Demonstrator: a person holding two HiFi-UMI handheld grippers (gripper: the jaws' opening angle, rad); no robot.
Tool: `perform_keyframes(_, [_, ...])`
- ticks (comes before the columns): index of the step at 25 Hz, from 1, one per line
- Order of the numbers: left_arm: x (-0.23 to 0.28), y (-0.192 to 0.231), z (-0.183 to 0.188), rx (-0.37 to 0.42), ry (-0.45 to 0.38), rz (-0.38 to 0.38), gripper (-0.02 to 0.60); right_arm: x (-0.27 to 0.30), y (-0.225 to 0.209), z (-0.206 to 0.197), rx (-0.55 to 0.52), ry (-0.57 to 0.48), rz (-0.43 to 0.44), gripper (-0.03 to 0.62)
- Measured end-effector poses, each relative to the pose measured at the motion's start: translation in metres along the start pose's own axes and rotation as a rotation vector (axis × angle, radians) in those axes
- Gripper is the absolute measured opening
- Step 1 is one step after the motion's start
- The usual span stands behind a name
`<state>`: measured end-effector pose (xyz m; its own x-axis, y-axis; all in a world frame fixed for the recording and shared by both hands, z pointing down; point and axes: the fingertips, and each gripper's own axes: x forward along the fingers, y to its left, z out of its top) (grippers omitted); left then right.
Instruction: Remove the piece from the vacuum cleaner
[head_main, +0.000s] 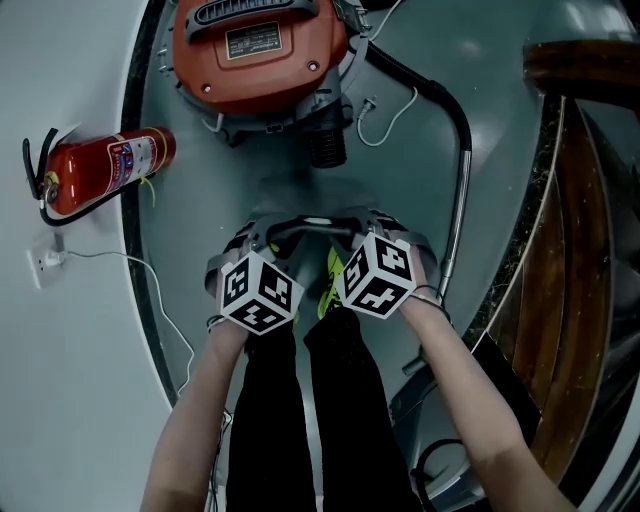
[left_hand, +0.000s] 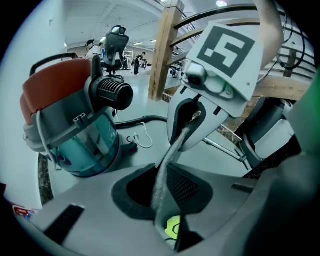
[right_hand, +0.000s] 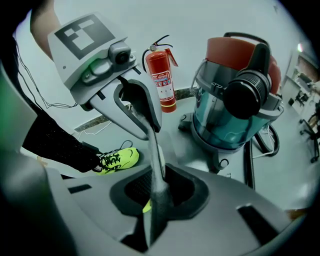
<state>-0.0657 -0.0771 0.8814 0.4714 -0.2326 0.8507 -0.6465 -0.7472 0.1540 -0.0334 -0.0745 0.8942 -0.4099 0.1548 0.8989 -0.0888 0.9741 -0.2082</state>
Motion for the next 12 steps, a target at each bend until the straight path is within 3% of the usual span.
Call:
perform_keyframes(6, [0.0050, -0.0030, -0.0059, -0.001, 0.021, -0.046, 0.077, 0.0058, 0.0001, -0.0006, 0.009, 0.017, 0.034, 0.059])
perform_keyframes(12, [0.0055, -0.0053, -0.0062, 0.023, 0.019, -0.044, 0.115, 0.0084, 0.0041, -0.0004, 0.003, 0.023, 0.053, 0.070])
